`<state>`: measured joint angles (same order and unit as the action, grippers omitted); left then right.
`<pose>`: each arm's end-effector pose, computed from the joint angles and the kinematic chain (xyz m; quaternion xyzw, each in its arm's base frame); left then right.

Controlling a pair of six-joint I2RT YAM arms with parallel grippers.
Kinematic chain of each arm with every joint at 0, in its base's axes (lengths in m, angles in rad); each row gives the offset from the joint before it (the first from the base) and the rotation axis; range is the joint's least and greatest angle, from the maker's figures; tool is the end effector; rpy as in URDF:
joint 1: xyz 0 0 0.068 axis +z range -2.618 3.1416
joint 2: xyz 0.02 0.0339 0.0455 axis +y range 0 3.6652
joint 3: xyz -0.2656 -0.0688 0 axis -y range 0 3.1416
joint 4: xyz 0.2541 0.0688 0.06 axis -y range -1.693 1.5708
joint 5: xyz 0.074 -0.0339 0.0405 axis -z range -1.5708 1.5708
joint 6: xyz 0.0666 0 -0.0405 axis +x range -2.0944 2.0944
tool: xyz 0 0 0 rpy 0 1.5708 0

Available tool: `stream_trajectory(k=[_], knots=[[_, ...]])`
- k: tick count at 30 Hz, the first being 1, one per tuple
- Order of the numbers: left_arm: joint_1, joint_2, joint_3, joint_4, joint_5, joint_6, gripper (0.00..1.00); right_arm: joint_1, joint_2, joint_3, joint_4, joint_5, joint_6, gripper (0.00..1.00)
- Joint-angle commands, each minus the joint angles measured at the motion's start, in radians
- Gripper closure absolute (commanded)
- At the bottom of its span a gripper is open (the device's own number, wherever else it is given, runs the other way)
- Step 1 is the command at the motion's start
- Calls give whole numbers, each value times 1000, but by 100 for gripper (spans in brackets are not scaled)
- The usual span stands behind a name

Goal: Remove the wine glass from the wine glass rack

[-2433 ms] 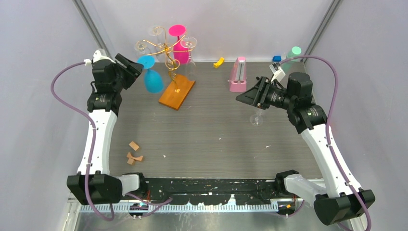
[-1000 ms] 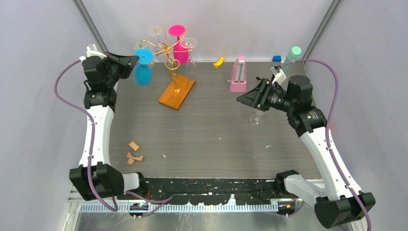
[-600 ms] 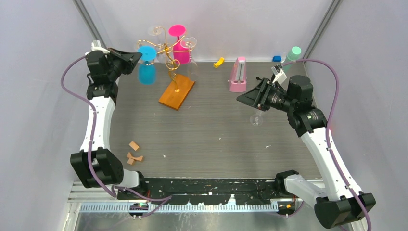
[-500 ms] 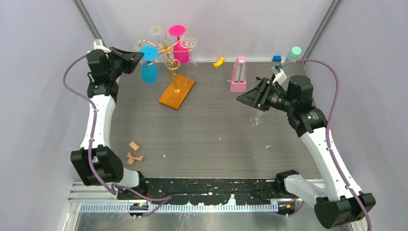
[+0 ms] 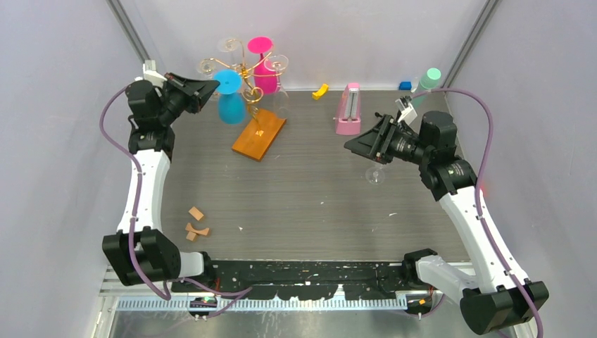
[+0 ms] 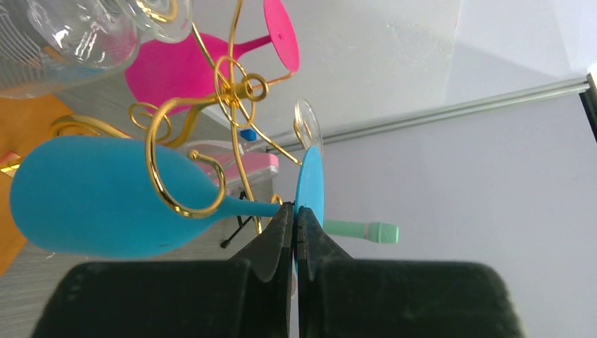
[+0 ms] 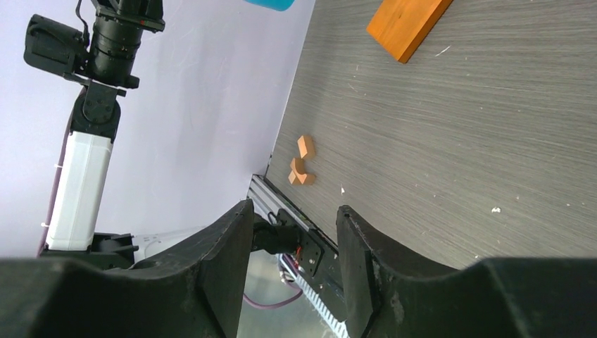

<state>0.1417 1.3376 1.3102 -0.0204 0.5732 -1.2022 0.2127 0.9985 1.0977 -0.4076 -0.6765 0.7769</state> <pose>0.3457 0.0128 0.4187 -0.2795 0.6648 -0.5113 0.4675 0.2288 0.0921 0.3834 0.0239 0.7860 0.5001 0.3627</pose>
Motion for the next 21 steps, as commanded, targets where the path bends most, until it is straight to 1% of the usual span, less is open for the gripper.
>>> stream_trajectory(k=[1, 4, 8, 10, 12, 14, 15, 18, 21], knots=[[2, -77, -28, 66, 92, -33, 100, -1, -24, -14, 67, -43, 39, 47], [1, -105, -65, 81, 114, -53, 100, -1, -29, -28, 100, -47, 60, 44], [2, -174, -135, 97, 135, -95, 100, 0, -42, -72, 180, -48, 117, 36], [1, -219, -179, 102, 137, -129, 100, 6, -52, -105, 247, -41, 157, 31], [1, -265, -222, 106, 150, -171, 100, 16, -59, -142, 358, -34, 207, 26], [-7, -301, -264, 129, 173, -229, 100, 36, -56, -176, 433, -21, 252, 23], [-24, -317, -293, 159, 169, -262, 100, 57, -56, -194, 477, -12, 261, 23], [-105, -358, -392, 299, 121, -382, 100, 120, -43, -215, 529, 69, 272, 21], [-178, -385, -413, 310, 113, -403, 100, 215, -31, -224, 547, 163, 254, 21]])
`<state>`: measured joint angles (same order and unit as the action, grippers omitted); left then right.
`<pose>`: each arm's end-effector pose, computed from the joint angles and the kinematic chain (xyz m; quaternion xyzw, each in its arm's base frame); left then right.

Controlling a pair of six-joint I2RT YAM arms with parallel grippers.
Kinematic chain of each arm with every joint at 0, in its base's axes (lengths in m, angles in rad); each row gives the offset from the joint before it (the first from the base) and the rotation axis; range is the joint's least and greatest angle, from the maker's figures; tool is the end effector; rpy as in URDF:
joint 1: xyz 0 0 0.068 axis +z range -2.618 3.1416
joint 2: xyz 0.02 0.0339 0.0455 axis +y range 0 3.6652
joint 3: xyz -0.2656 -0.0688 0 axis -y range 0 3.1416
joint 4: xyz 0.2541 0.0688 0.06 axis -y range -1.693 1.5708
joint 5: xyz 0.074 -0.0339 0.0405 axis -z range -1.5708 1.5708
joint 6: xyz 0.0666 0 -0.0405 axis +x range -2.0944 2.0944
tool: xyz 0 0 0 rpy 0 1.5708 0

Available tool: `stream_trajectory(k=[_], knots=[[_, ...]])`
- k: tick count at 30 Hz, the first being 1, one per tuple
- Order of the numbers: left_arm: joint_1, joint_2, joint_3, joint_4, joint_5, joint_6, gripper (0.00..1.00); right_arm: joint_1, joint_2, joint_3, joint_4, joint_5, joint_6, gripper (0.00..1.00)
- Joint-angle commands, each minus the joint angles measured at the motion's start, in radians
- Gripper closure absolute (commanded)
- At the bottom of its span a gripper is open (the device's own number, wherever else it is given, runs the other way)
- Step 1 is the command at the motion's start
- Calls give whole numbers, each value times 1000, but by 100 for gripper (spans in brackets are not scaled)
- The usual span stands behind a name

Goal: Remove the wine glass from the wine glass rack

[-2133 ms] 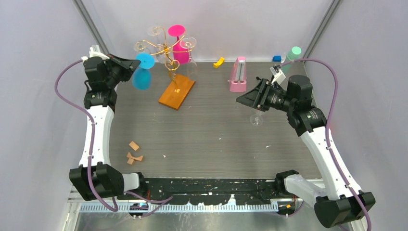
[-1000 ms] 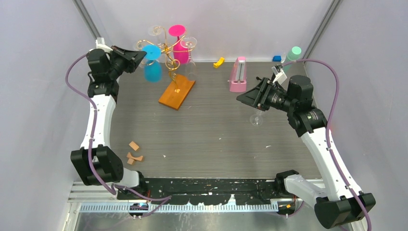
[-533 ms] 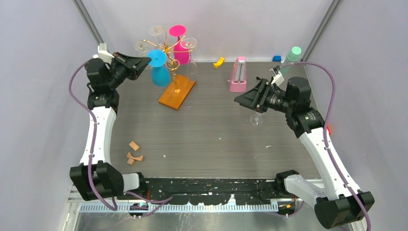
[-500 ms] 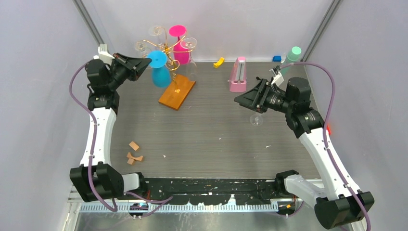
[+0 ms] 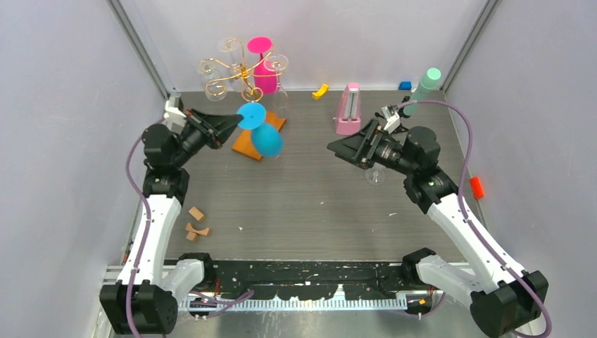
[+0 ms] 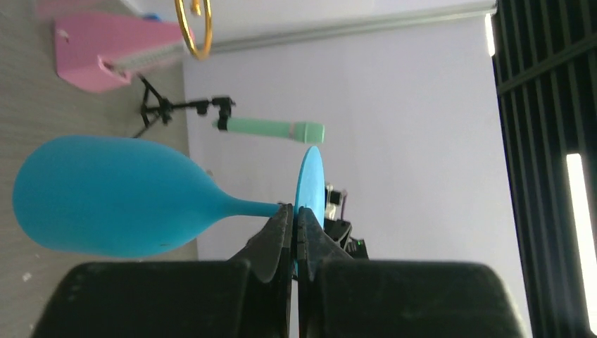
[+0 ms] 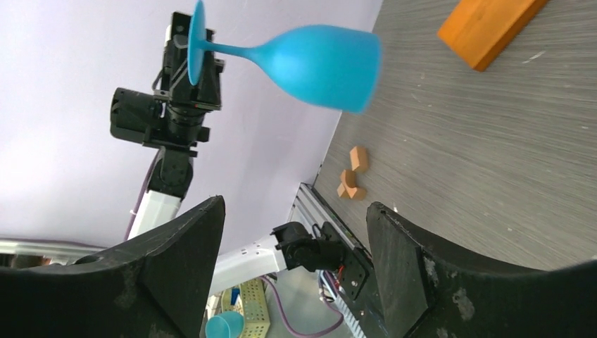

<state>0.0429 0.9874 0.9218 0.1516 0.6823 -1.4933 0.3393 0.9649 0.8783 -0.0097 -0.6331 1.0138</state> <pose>0.2580 -0.0310 0.3892 -0.2653 0.6295 -0.6298 0.3696 0.2266 0.1218 0.3573 0.0353 0.7332 0.5797 0.3538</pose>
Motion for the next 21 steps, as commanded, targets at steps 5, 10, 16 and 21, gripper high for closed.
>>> stream_trajectory(k=[5, 10, 16, 21], knots=[[-119, -114, -29, 102, -8, -136, 100, 187, -4, -55, 193, 292, 14, 20], [-123, -97, -79, 332, 10, -345, 100, 218, 10, -109, 330, 334, 84, 17], [-152, -23, -90, 527, 28, -506, 100, 251, 63, -111, 535, 276, 152, 16], [-172, -16, -84, 545, 7, -523, 100, 267, 113, -96, 662, 243, 198, 16]])
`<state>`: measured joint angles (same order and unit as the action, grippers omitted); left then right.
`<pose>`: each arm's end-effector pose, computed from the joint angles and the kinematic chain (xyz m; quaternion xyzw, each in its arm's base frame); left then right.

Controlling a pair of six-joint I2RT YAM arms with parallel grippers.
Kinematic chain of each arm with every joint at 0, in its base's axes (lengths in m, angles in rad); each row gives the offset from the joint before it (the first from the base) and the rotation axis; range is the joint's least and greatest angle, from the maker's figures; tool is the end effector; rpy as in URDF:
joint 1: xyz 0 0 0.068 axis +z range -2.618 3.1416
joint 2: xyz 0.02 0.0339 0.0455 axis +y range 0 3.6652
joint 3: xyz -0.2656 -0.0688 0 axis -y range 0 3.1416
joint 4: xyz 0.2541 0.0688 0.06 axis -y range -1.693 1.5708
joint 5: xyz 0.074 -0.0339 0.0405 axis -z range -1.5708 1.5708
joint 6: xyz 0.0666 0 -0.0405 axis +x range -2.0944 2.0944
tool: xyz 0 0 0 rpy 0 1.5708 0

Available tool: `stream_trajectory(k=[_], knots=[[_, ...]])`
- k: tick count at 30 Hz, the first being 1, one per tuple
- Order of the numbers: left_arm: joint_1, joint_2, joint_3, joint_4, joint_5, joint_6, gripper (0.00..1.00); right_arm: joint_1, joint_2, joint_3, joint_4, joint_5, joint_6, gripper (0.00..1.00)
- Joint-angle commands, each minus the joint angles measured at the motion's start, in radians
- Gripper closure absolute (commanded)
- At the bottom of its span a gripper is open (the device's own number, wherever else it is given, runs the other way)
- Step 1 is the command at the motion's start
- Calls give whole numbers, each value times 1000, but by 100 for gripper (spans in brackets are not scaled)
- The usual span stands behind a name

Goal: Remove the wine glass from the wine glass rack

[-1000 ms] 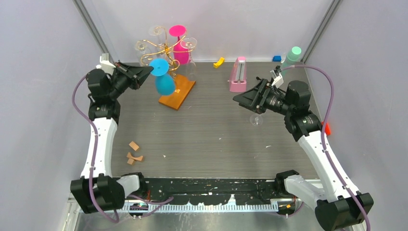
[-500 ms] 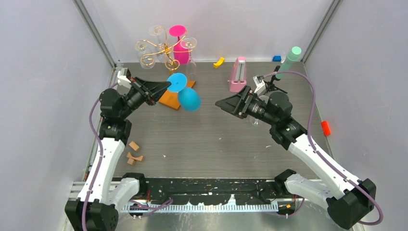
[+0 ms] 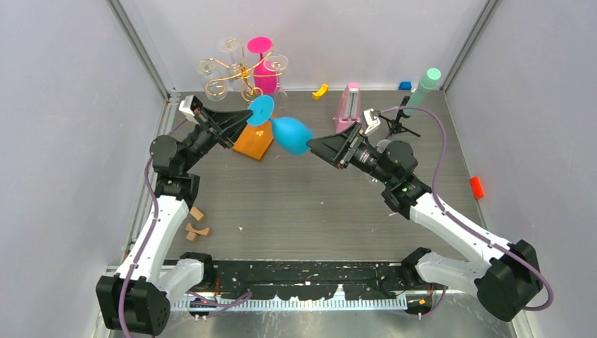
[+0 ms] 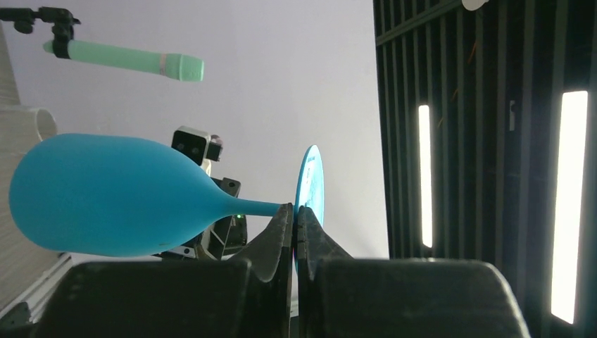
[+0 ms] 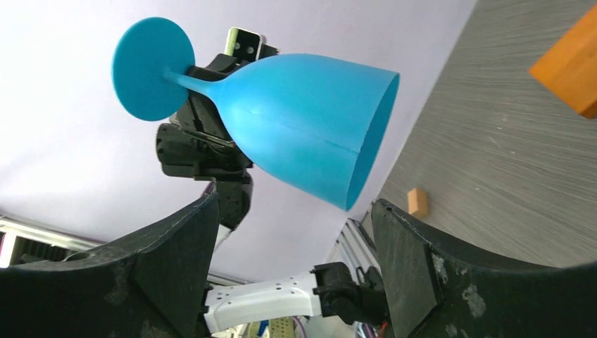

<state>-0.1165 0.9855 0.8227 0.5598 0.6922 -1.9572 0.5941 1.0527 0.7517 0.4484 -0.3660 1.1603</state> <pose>0.2426 -0.0712 0.4013 -0.2435 0.5402 -0.7699 0.2369 0.2217 0.1785 0.3462 0.0471 0.6551 0.6486 0.3846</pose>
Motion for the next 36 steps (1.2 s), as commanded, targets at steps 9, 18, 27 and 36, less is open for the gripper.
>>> stream_trajectory(k=[9, 18, 27, 36], knots=[[-14, -19, 15, 100, -8, -35, 100, 20, 134, 62, 423, -98, 169, 18], [-14, -26, -10, 119, -34, -51, 100, 23, 175, 42, 697, -145, 287, 60], [-15, -55, -45, 111, -54, 1, 86, 24, 136, 50, 610, -136, 245, 99], [-14, -172, -50, -80, -103, 272, 29, 24, 39, 164, 92, -117, 12, 100]])
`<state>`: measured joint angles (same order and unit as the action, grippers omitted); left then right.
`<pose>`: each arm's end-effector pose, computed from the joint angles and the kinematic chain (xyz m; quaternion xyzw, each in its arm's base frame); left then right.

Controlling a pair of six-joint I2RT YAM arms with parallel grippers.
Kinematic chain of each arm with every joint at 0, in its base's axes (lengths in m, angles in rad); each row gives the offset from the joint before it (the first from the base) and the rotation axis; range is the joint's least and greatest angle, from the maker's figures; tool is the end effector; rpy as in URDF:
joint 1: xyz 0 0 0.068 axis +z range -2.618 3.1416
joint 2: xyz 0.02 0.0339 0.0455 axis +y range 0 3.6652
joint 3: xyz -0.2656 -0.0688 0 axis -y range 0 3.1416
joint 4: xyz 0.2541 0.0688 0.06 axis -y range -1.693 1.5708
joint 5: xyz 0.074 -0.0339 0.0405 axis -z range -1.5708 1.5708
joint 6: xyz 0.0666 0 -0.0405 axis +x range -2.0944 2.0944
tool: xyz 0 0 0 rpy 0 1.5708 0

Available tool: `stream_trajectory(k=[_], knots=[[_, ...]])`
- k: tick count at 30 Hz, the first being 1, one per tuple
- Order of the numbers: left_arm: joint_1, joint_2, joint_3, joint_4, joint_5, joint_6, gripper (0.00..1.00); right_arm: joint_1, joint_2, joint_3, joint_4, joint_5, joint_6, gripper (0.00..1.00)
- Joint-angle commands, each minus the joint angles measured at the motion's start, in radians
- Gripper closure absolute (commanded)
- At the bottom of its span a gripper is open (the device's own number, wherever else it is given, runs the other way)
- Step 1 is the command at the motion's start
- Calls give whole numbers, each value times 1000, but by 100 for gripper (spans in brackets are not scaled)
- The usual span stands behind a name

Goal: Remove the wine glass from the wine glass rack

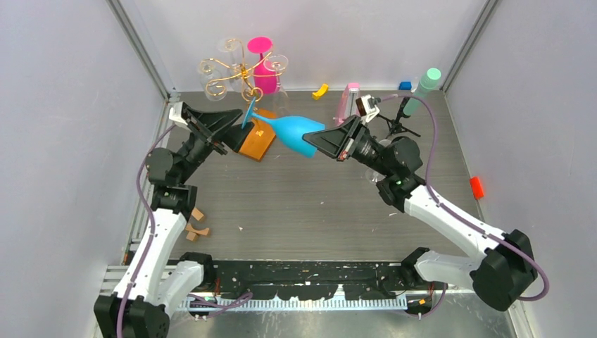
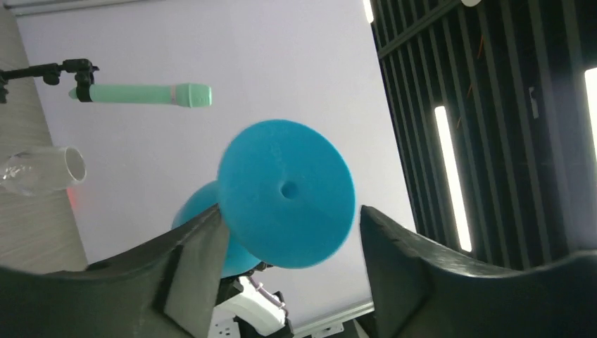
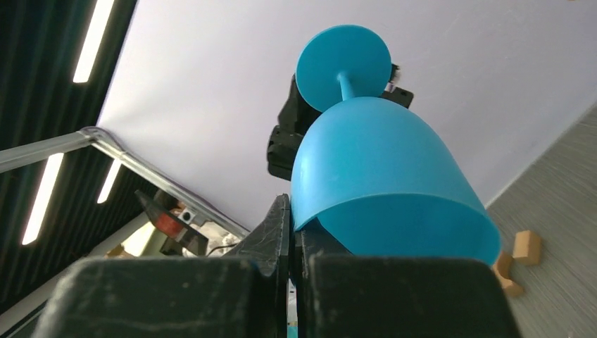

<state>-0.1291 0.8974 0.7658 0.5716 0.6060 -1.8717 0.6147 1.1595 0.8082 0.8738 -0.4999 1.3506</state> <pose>0.2238 -0.0673 0.4021 -0.2291 0.5220 -0.7646 0.3006 0.2167 0.1921 0.3919 -0.0254 0.5295 0.7666 0.3624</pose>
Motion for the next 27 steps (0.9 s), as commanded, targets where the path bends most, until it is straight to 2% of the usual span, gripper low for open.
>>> stream_trajectory(k=[1, 2, 3, 4, 5, 7, 12, 17, 23, 27], knots=[[-1, -98, 8, -151, -16, 278, 22, 5, -86, 131, -419, 36, -275, 100], [0, -116, 14, -229, -10, 337, 15, 7, -95, 185, -617, 69, -333, 100], [0, -132, 25, -341, -7, 465, 9, 14, -106, 232, -704, 90, -434, 100], [0, -147, 37, -468, -10, 562, 3, 17, -110, 252, -869, 135, -519, 100], [0, -163, 42, -568, -22, 660, 1, 20, -112, 277, -994, 155, -549, 100], [0, -196, 41, -725, -69, 811, 0, 22, -107, 304, -1081, 202, -613, 100], [0, -249, 72, -982, -237, 1149, 0, 33, -23, 421, -1440, 243, -754, 100], [-1, -223, 123, -1076, -372, 1319, 0, 42, -8, 512, -1765, 378, -835, 100], [0, -203, 112, -1077, -438, 1402, 0, 42, -32, 542, -1980, 488, -829, 100], [0, -216, 85, -1063, -475, 1415, 0, 41, -10, 520, -2087, 646, -808, 100]])
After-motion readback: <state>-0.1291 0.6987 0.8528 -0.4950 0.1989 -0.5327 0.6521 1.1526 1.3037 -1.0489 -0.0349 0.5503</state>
